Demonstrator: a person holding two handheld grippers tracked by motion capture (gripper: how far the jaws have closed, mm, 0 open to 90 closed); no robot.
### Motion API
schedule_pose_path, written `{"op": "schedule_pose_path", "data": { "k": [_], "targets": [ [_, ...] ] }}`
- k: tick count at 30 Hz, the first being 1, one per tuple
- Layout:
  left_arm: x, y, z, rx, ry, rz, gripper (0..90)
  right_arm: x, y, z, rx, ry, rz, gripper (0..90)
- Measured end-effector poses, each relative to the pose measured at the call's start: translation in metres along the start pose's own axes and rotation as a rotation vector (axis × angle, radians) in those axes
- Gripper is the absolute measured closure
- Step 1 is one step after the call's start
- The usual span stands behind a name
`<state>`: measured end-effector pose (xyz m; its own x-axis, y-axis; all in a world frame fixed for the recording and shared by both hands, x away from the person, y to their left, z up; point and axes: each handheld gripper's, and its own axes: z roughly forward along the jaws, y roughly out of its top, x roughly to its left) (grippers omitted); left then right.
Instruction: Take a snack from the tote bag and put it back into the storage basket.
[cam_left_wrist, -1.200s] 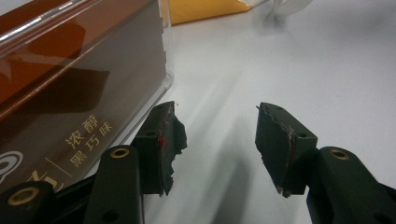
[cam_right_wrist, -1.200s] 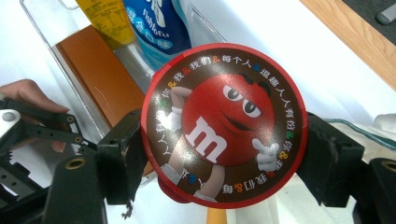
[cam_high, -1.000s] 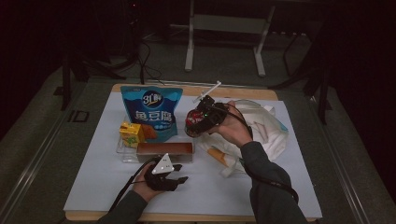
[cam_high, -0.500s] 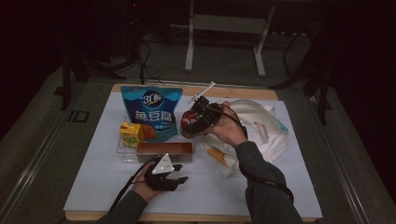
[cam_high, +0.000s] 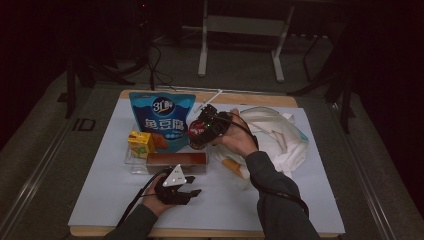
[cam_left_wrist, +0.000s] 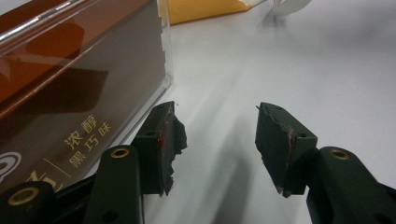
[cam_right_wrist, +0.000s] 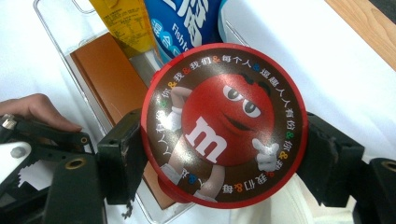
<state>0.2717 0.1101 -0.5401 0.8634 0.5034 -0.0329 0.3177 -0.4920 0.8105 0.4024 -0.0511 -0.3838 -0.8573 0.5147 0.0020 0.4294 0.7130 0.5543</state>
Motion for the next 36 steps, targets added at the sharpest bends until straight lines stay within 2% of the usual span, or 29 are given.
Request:
{"op": "schedule_pose_path", "data": {
  "k": [19,36],
  "targets": [
    [0.000,0.000,0.000,0.000,0.000,0.000,48.0,0.005,0.006,0.012,0.013,0.017,-0.017,25.9],
    [0.000,0.000,0.000,0.001,-0.002,-0.002,48.0,0.005,0.007,0.022,0.032,0.016,-0.012,25.8]
  ]
}}
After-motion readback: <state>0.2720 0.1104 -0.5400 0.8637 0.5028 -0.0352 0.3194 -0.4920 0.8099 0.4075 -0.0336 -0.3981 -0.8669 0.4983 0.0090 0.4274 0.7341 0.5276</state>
